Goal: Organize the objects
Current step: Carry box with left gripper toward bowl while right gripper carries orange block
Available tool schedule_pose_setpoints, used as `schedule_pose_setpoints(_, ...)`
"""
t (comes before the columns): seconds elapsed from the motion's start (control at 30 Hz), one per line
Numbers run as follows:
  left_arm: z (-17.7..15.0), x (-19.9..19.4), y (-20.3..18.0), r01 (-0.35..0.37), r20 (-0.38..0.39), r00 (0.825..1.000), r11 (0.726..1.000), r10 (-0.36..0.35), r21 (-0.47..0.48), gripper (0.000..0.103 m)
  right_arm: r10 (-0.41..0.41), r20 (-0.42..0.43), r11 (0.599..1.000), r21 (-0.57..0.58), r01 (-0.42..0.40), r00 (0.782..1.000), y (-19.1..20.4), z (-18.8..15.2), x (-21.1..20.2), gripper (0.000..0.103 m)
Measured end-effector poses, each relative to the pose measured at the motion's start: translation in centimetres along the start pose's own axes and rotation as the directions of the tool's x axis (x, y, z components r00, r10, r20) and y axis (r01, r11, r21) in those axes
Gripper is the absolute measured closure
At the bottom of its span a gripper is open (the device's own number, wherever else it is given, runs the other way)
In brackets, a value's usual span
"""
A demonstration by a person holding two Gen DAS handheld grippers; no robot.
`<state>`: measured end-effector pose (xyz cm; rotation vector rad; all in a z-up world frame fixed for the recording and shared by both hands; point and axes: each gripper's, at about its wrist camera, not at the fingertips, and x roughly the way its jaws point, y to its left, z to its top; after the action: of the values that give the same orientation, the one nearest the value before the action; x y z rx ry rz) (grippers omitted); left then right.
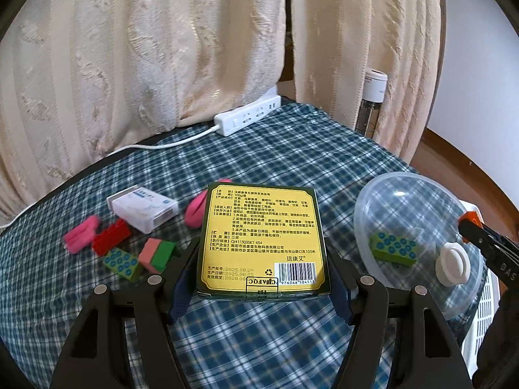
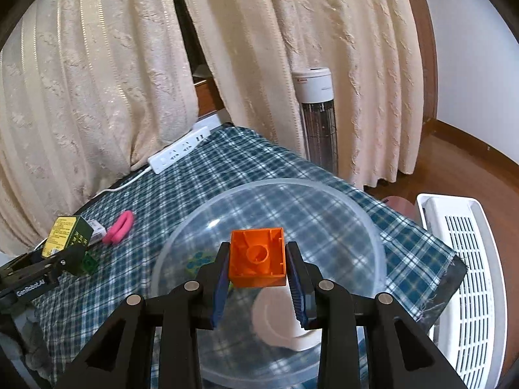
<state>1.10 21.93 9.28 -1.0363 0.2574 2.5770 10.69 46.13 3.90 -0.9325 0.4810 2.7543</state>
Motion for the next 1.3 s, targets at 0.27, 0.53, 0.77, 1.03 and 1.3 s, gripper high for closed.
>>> schedule_pose_setpoints(0.27, 1.0, 0.5, -2.2, 0.015, 0.003, 1.000, 0.999, -0.015, 0.040, 0.033, -0.030, -0.010, 0.999, 0.010, 0.030, 0.999, -2.0, 0.7, 1.4, 0.068)
schedule_pose_setpoints(0.53, 1.7, 1.4, -4.2, 0.029, -0.005, 1.000, 0.997, -0.029, 0.074, 0.033, -0.038, -0.021, 0.999, 0.018, 0.038, 0.999, -3.2, 1.1, 2.5, 0.068)
schedule_pose_setpoints(0.77, 2.2, 2.5, -5.9, 0.048, -0.023, 0.999, 0.994, -0.046, 0.094, 0.033, -0.030, -0.037, 0.999, 0.024, 0.031, 0.999, -4.0, 1.0, 3.4, 0.068)
schedule_pose_setpoints(1.03, 2.9, 3.7, -7.9, 0.073, -0.036, 0.997, 0.991, -0.069, 0.116, 0.033, -0.021, -0.034, 0.999, 0.029, 0.022, 0.999, -4.7, 1.1, 3.6, 0.067)
schedule_pose_setpoints(1.3, 3.3, 5.1, -9.7, 0.099, -0.057, 0.994, 0.985, -0.092, 0.138, 0.033, 0.000, -0.022, 0.999, 0.032, 0.001, 1.000, -5.1, 1.1, 3.4, 0.062)
